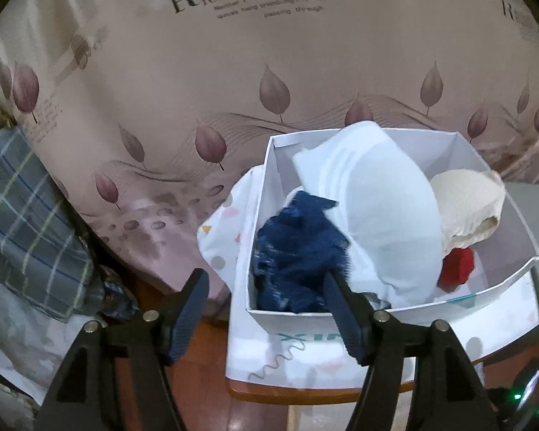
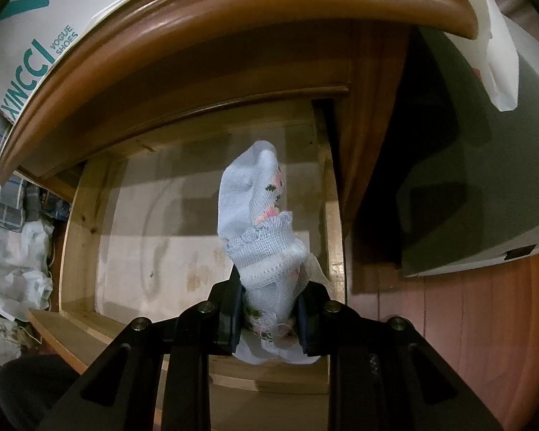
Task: Take underwear out of drawer
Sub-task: 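Withdraw the left tool from the box back over the drawer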
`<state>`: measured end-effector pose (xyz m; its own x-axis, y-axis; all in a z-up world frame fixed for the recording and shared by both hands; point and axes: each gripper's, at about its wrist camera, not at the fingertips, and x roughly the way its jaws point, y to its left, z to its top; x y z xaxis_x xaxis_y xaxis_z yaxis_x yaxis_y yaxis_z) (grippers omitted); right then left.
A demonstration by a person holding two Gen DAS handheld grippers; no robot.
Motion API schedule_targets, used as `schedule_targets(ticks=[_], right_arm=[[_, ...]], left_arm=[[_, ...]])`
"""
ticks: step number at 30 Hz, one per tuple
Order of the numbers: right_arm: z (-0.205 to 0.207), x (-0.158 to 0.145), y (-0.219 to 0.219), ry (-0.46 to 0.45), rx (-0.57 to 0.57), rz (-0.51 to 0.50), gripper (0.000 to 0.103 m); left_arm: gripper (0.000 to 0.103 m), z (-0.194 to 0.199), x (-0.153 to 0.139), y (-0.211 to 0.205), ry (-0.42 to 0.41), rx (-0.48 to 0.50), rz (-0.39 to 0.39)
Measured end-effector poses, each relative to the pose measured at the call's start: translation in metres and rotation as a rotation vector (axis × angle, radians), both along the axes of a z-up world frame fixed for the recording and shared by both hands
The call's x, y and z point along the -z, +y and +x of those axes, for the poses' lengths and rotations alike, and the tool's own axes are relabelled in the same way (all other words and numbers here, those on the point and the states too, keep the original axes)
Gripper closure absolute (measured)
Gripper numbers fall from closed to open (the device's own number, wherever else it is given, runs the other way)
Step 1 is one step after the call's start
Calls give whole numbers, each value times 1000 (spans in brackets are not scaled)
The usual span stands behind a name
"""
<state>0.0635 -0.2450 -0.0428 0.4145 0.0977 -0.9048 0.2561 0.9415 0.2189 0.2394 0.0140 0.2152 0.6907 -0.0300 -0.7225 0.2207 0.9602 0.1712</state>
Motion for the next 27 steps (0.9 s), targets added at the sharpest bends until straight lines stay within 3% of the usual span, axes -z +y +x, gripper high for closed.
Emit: schedule_targets(ticks=[7, 14, 20, 27], right_arm=[[1, 1, 1, 0, -4, -8, 81], [2, 4, 4, 6, -17, -29, 81], [1, 2, 8, -16, -36, -39, 81], [-2, -4, 18, -55, -80, -50, 81]], left_arm=[[35, -15, -5, 8, -4, 13, -43], [35, -58, 7, 23, -90, -17, -23], [35, -98, 50, 42, -151, -114, 4], [35, -112, 117, 41, -74, -154, -7]])
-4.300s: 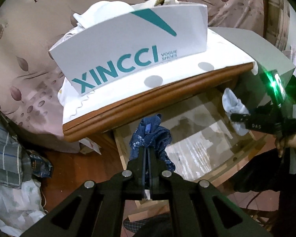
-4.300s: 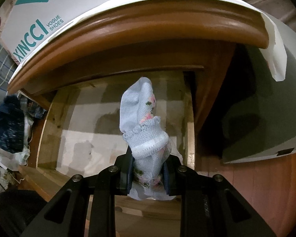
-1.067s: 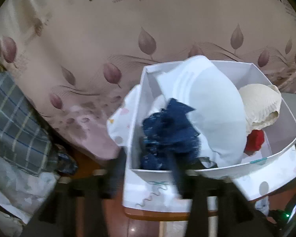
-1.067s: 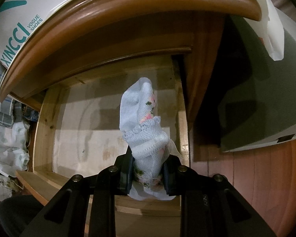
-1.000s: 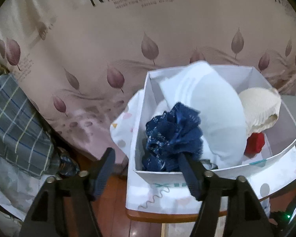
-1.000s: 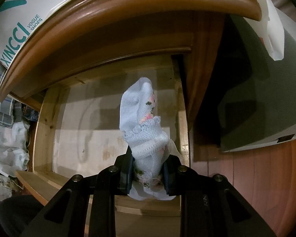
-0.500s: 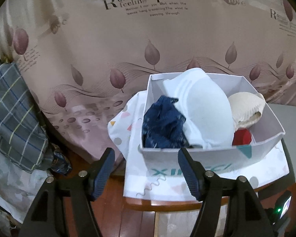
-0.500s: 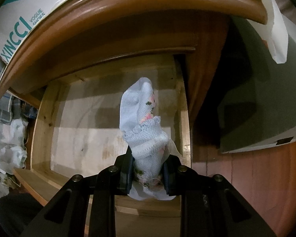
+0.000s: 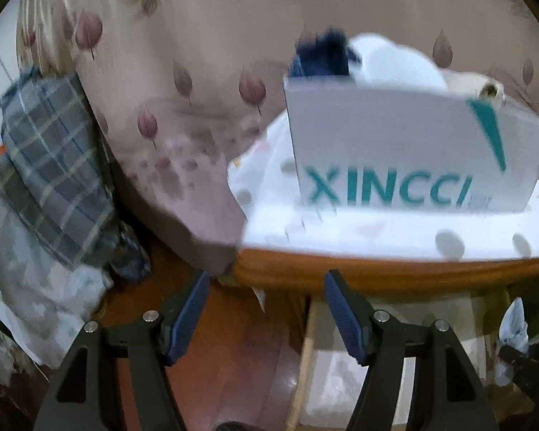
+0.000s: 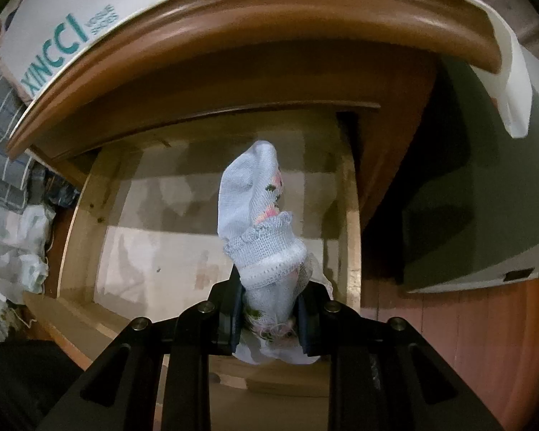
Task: Take underwear out of drawer
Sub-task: 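Withdraw the left tool from the box back over the drawer, then carry the light blue sock in the right gripper over the white box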
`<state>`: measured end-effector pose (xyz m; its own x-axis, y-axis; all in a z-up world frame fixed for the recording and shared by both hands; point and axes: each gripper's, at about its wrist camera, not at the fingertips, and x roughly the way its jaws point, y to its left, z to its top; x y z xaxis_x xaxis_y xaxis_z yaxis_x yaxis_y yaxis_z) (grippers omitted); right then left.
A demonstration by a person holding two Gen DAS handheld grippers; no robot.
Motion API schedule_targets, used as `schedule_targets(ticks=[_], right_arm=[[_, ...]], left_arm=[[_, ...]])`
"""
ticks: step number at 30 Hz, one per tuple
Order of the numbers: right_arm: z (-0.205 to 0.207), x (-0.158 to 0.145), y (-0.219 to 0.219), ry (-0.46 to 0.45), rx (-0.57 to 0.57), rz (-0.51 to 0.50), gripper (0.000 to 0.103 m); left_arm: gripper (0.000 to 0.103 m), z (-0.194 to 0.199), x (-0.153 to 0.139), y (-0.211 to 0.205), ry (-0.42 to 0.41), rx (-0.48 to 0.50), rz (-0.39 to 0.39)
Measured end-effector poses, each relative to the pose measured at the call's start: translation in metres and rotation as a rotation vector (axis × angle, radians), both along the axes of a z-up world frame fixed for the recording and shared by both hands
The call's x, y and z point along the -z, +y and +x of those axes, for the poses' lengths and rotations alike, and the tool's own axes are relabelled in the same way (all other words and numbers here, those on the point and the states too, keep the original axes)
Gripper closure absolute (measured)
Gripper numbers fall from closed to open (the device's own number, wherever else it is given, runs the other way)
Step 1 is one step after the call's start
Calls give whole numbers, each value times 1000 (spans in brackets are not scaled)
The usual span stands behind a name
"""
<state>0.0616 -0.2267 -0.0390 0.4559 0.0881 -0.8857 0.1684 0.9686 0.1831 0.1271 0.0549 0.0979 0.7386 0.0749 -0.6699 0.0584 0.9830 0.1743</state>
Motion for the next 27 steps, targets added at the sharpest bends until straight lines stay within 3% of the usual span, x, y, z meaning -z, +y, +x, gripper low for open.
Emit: schedule_targets(ticks=[4, 10, 16, 27], right_arm=[[-3, -7, 5, -38, -23, -31, 81], [-9, -12, 14, -41, -65, -67, 81], [-12, -18, 24, -55, -67, -84, 81], [-24, -66, 27, -135, -60, -105, 81]], left_arm=[[35, 5, 29, 2, 66, -39, -68], [35, 8, 46, 14, 89, -72, -54], [35, 19, 50, 26, 109, -85, -151], [35, 18, 46, 16, 101, -40, -150]])
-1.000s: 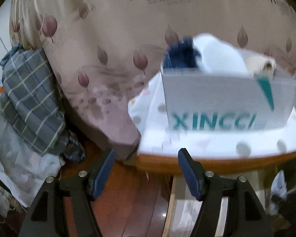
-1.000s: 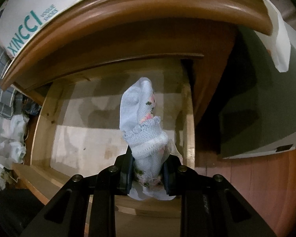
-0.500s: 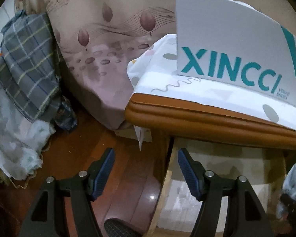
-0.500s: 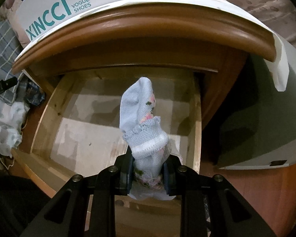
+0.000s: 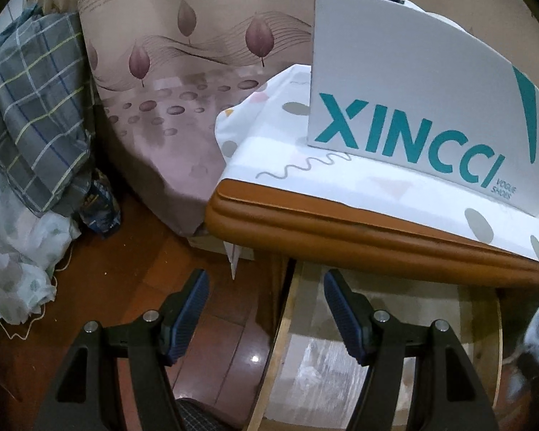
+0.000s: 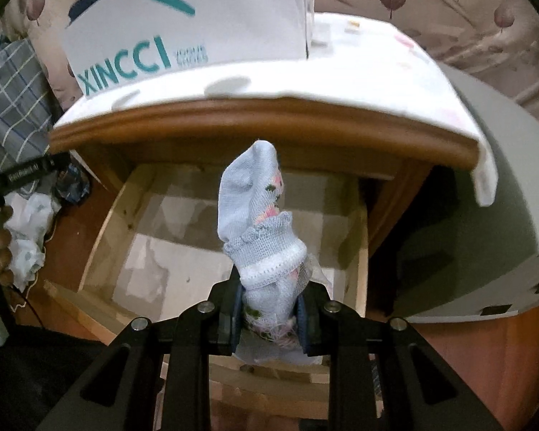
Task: Take underwear out of drawer
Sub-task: 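Carry the light blue sock in the right gripper over the white box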
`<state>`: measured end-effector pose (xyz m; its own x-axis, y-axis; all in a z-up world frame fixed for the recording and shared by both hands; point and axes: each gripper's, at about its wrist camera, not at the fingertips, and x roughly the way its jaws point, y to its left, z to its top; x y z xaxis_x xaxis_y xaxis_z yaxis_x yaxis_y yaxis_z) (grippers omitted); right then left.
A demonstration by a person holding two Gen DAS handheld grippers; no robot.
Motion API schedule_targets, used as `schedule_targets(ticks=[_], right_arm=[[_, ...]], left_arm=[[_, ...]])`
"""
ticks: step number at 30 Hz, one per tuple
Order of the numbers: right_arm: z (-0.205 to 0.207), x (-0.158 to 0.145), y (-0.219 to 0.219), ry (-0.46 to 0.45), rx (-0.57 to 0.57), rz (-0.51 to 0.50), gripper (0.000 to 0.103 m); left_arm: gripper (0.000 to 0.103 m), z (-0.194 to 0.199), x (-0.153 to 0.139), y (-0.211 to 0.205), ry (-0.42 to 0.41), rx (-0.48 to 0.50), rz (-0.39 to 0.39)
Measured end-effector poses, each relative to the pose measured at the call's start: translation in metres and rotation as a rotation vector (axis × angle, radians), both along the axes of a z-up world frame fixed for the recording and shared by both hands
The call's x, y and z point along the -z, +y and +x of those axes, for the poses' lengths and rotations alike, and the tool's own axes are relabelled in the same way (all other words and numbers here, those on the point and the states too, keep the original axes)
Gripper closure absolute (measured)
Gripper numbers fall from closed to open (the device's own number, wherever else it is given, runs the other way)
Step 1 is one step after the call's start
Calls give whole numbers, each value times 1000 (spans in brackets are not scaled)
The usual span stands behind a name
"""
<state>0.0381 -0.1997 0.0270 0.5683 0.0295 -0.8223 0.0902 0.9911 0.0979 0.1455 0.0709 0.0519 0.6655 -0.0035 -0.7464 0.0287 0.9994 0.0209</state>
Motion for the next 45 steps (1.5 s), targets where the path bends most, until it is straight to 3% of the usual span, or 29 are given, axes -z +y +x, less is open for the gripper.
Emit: schedule_targets(ticks=[9, 17, 33, 39, 45], right_arm=[[-6, -51, 3, -29, -9, 10, 81], [-4, -113, 5, -90, -34, -1, 81], [76, -231, 7, -249, -52, -46, 81], [125, -239, 22, -252, -59, -38, 81], [168, -220, 45, -202, -74, -43, 80]], left_arm=[[35, -2, -1, -8, 4, 26, 3], [35, -3, 0, -8, 11, 30, 3], [35, -1, -4, 11, 6, -34, -23], [35, 1, -6, 18, 0, -53, -16], [35, -1, -7, 25, 2, -58, -20]])
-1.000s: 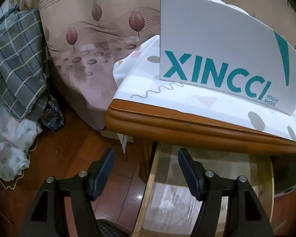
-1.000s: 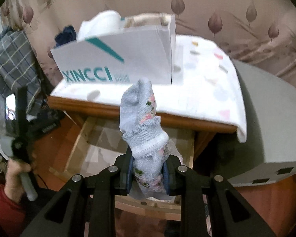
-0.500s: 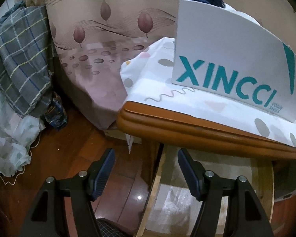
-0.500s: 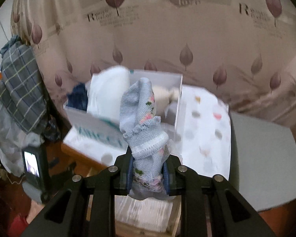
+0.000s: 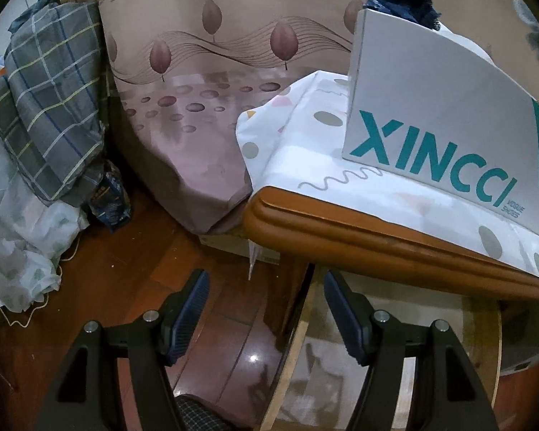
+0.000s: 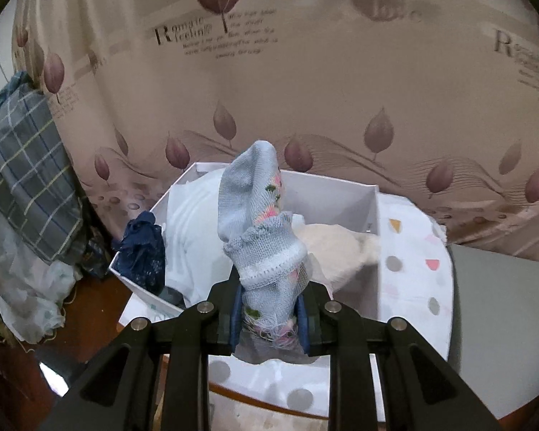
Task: Take underwear out of drawer
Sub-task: 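Carry the light blue sock in the right gripper over the white box, then lower the sock into the white box and open the right gripper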
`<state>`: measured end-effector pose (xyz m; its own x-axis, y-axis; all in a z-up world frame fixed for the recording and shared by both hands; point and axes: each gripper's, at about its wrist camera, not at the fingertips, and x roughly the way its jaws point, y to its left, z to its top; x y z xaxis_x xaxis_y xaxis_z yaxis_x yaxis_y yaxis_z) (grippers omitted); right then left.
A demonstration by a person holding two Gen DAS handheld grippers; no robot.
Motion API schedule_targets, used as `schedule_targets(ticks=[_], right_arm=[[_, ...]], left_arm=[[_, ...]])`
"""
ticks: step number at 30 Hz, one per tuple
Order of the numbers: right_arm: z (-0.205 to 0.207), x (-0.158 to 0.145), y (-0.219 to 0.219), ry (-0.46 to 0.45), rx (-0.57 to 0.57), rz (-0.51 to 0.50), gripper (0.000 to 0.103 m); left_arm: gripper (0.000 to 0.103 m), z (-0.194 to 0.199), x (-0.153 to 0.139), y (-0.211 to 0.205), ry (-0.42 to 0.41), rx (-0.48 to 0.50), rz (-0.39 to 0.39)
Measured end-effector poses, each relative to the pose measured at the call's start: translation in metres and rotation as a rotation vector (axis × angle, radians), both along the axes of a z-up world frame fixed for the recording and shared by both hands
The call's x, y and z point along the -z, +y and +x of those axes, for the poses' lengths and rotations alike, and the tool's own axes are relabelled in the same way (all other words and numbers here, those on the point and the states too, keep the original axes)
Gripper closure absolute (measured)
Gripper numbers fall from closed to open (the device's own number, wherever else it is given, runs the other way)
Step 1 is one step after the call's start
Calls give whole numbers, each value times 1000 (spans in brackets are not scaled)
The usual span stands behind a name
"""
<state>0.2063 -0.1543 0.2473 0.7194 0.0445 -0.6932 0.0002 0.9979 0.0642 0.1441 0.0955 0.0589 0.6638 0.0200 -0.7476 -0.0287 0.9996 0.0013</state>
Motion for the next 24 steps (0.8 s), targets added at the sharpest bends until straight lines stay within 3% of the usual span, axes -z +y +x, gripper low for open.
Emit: schedule_targets(ticks=[10, 24], right_arm=[[45, 42, 24, 103, -12, -27, 80], [60, 82, 10, 196, 60, -37, 79]], left_arm=[[35, 2, -2, 16, 13, -27, -34], [35, 2, -3, 22, 21, -34, -55]])
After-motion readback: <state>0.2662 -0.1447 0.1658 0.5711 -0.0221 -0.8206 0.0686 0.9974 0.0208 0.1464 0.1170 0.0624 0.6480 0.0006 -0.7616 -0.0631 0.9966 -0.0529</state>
